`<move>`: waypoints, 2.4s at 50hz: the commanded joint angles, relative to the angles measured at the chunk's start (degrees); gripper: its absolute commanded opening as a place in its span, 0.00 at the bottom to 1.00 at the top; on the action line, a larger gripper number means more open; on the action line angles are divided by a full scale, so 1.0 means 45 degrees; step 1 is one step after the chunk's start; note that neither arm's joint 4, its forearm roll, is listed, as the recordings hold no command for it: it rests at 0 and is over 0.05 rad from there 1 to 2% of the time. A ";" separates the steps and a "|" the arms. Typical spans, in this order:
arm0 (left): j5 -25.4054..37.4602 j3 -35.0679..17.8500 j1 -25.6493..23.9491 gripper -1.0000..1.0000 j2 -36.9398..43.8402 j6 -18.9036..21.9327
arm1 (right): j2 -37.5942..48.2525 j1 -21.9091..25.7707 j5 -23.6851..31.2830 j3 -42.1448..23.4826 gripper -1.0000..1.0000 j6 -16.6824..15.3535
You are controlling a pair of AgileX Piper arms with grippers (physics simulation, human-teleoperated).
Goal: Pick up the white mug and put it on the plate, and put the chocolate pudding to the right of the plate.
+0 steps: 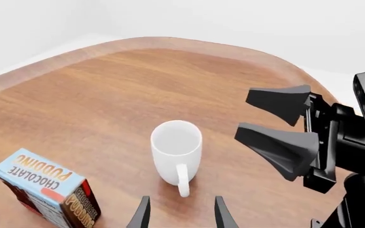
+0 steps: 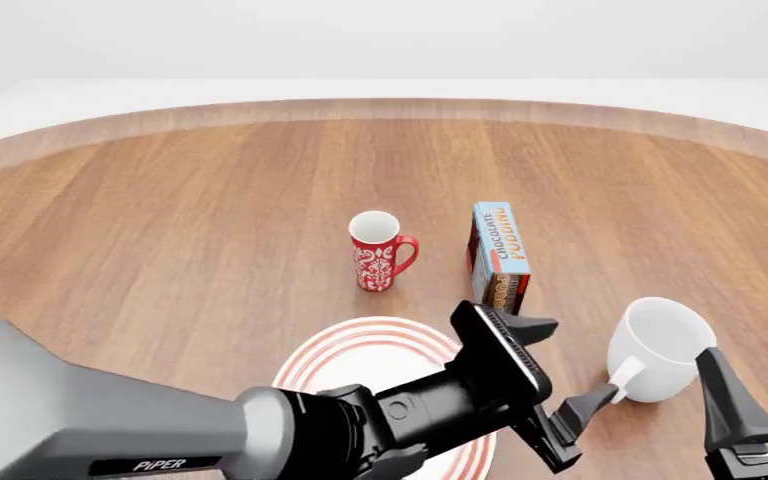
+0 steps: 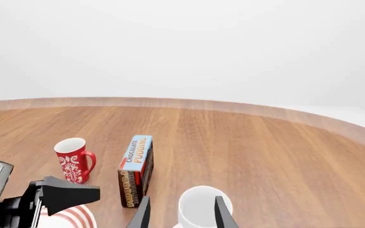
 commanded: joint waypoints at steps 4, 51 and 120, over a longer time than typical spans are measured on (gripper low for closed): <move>0.0197 -0.0642 -0.0003 1.00 0.0705 -0.0046 | -0.0005 -0.0019 0.0032 -0.0024 1.00 0.0037; 0.0743 -0.2474 -0.0120 1.00 0.2381 -0.0200 | 0.0006 -0.0016 -0.0005 -0.0066 1.00 0.0160; 0.1864 -0.4830 0.0046 1.00 0.4445 -0.0043 | 0.0037 -0.0080 -0.0007 -0.0105 1.00 0.0267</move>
